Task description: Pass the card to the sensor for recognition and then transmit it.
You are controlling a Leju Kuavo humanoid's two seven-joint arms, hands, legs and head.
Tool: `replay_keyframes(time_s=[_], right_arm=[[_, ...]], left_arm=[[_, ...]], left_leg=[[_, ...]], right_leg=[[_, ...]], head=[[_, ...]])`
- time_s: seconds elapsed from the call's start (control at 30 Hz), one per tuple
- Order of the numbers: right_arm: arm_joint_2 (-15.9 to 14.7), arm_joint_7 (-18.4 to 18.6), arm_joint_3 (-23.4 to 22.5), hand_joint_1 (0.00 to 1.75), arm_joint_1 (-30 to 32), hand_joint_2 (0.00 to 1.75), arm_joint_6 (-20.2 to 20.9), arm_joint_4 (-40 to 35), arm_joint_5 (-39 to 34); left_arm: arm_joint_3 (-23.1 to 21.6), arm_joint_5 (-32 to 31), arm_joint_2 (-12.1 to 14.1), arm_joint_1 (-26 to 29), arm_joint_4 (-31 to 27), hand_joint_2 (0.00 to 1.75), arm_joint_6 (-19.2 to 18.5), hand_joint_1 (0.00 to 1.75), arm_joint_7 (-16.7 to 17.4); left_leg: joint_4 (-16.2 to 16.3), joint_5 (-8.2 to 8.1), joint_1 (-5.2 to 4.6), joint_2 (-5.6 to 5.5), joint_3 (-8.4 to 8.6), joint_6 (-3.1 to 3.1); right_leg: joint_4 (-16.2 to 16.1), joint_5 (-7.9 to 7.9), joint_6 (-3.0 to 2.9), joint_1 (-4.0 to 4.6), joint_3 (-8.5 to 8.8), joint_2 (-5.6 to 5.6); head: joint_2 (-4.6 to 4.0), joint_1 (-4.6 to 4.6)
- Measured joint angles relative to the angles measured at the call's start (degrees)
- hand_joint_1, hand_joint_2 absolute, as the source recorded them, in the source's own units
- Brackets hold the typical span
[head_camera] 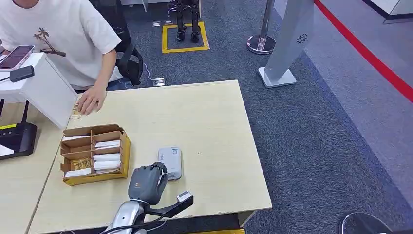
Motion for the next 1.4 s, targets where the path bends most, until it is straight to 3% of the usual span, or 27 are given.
replay_keyframes(time_s=[0.33, 0.8, 1.13, 1.4], right_arm=[[0.0, -0.04, 0.0, 0.0, 0.01, 0.0, 0.11, 0.0, 0.22], [0.0, -0.42, 0.0, 0.0, -0.01, 0.0, 0.2, 0.0, 2.12], [0.0, -0.2, 0.0, 0.0, -0.43, 0.0, 0.66, 0.0, 3.39], [0.0, 0.15, 0.0, 0.0, -0.69, 0.0, 0.96, 0.0, 3.26]], left_arm=[[0.02, -0.09, 0.57, -0.36, -1.16, 1.75, 0.5, 1.75, 0.17], [6.14, 0.17, 5.53, -6.73, -7.89, 1.75, 1.33, 1.75, 1.09], [14.8, 1.84, 11.94, -16.38, -9.11, 1.75, 0.61, 1.75, 1.2], [21.29, 0.55, 17.97, -23.59, -4.88, 1.75, -1.68, 1.75, 1.18]], left_leg=[[0.0, 0.0, 0.0, 0.0, 0.0, 0.0], [0.0, 0.03, 0.01, 0.0, 0.0, 0.01], [0.0, 0.08, 0.05, 0.0, 0.0, -0.02], [0.0, 0.09, 0.13, 0.01, 0.0, -0.04]], right_leg=[[0.0, 0.0, 0.0, 0.0, -0.01, 0.0], [0.04, 0.0, 0.0, 0.01, 0.0, 0.0], [0.08, 0.01, -0.01, 0.04, -0.01, 0.01], [0.08, 0.01, -0.03, 0.13, -0.03, 0.03]], head=[[0.0, 0.0], [0.0, 0.02], [0.0, 0.04], [0.0, 0.04]])
